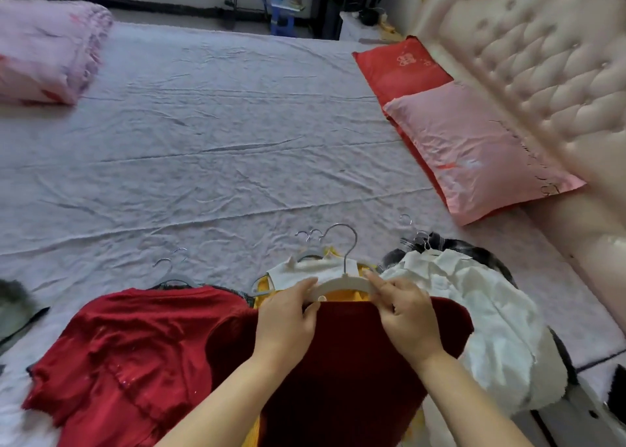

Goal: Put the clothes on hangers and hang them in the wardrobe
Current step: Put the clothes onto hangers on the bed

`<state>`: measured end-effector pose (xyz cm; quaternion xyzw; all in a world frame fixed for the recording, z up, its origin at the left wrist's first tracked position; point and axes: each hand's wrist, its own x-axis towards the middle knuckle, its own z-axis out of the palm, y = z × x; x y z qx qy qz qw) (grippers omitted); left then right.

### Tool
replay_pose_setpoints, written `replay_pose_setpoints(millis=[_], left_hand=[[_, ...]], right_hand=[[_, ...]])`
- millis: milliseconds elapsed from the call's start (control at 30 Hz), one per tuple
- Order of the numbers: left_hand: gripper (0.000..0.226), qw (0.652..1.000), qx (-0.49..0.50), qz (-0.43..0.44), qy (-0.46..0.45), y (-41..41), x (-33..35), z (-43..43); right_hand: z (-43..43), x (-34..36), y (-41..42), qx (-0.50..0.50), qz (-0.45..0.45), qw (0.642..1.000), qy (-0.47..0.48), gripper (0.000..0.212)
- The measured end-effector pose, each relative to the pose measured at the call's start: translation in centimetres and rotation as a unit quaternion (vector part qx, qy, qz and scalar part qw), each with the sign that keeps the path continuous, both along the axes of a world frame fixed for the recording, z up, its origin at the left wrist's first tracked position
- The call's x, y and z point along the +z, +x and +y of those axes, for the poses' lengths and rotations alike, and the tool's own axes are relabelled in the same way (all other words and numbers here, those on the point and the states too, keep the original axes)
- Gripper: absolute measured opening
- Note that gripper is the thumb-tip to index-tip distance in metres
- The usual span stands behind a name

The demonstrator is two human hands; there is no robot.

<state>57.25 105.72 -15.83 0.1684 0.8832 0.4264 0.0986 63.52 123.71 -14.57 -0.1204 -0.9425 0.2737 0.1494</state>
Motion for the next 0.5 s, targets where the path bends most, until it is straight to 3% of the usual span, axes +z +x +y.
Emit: replay_pose_setpoints(millis=[233, 367, 500], left_hand=[[0.047, 0.989, 0.069, -0.076, -0.11, -6.1, -5.9, 3.9], [0.058, 0.982, 0.051, -0.083, -0.164, -7.4, -8.5, 4.8], [0.056, 0.976, 0.056, -0.095, -0.19, -7.0, -10.1, 4.9]], right_hand=[[4.8, -8.3, -9.7, 0.089, -0.124, 0.988, -0.018, 0.05], [6.4, -12.5, -14.8, 0.093, -0.322, 0.937, 0.097, 0.074], [5.8, -14.4, -15.8, 0.12, -0.363, 0.923, 0.051, 0.071]])
